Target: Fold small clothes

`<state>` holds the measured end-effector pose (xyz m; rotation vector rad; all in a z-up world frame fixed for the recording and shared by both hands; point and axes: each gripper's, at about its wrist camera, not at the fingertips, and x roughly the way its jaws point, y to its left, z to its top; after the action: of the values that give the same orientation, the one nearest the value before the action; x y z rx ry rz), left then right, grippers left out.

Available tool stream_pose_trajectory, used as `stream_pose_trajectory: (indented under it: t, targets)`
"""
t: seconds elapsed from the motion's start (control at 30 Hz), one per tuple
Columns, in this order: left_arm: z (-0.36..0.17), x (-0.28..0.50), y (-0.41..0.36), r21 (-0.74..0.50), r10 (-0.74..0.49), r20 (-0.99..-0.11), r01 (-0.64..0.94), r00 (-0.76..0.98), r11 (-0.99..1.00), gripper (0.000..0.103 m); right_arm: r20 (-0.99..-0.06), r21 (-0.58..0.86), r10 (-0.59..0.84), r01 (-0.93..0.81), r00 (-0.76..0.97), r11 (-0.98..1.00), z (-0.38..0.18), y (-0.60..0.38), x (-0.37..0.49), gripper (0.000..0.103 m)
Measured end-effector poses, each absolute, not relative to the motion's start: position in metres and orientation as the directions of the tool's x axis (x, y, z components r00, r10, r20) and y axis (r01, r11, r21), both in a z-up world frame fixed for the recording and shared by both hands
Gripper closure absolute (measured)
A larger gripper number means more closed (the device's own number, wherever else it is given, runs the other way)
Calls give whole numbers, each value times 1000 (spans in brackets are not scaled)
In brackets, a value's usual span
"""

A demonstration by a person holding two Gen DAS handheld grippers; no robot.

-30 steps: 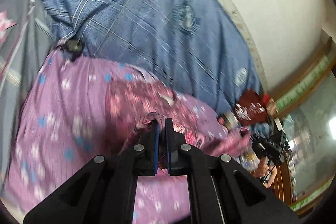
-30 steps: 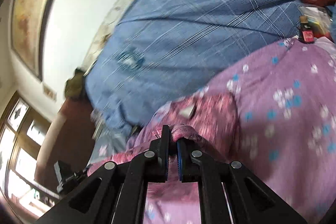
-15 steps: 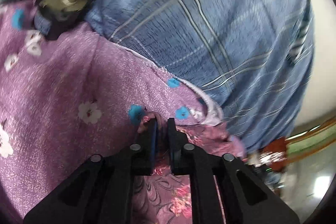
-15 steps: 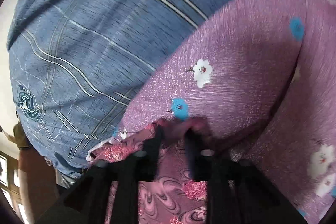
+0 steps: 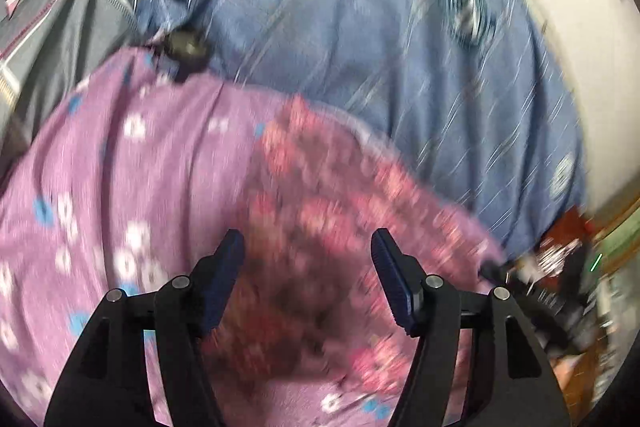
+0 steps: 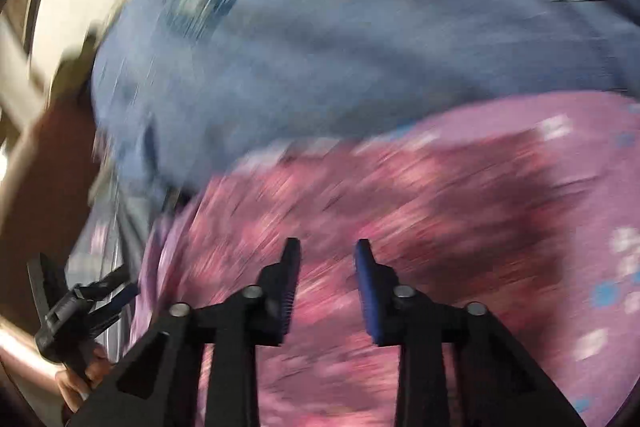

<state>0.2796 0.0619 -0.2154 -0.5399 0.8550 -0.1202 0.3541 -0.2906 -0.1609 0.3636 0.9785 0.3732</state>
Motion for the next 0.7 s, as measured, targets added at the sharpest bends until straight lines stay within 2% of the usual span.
stream_pose_trajectory:
  t: [0.13, 0.23, 0.33, 0.4, 0.53, 0.57, 0.6, 0.7]
  targets:
    - [-246, 289, 54, -294, -162, -794, -136, 586, 946, 38, -779, 428, 488, -235, 393, 873, -180, -201, 375, 80]
    - [-268, 299, 70, -303, -184, -817, -135, 546, 943, 27, -818, 424, 476, -220, 322, 878, -199, -159, 407, 80]
    - [-267, 300, 76, -265, -181, -804, -68, 567, 962, 25, -872, 327, 374, -195, 316, 925, -230, -127, 444, 85]
    - [-268, 304, 72, -218, -157, -803, -37, 575, 975, 20, -882, 322, 348, -134, 318, 937, -244, -127, 467, 88]
    - [-261, 313, 86, -256, -183, -786, -41, 591, 966, 21, -852, 395, 395, -73, 344, 916, -242, -146, 480, 90]
    - [-259, 312, 92, -281, -192, -782, -60, 593, 958, 22, -845, 401, 401, -78, 354, 913, -236, -151, 472, 84]
    - [-254, 308, 100, -313, -201, -773, -86, 602, 946, 22, -810, 414, 422, -113, 408, 903, -229, -154, 458, 83]
    - [-236, 291, 113, -362, -212, -735, -108, 644, 926, 22, -784, 417, 471, -218, 404, 882, -206, -159, 404, 83]
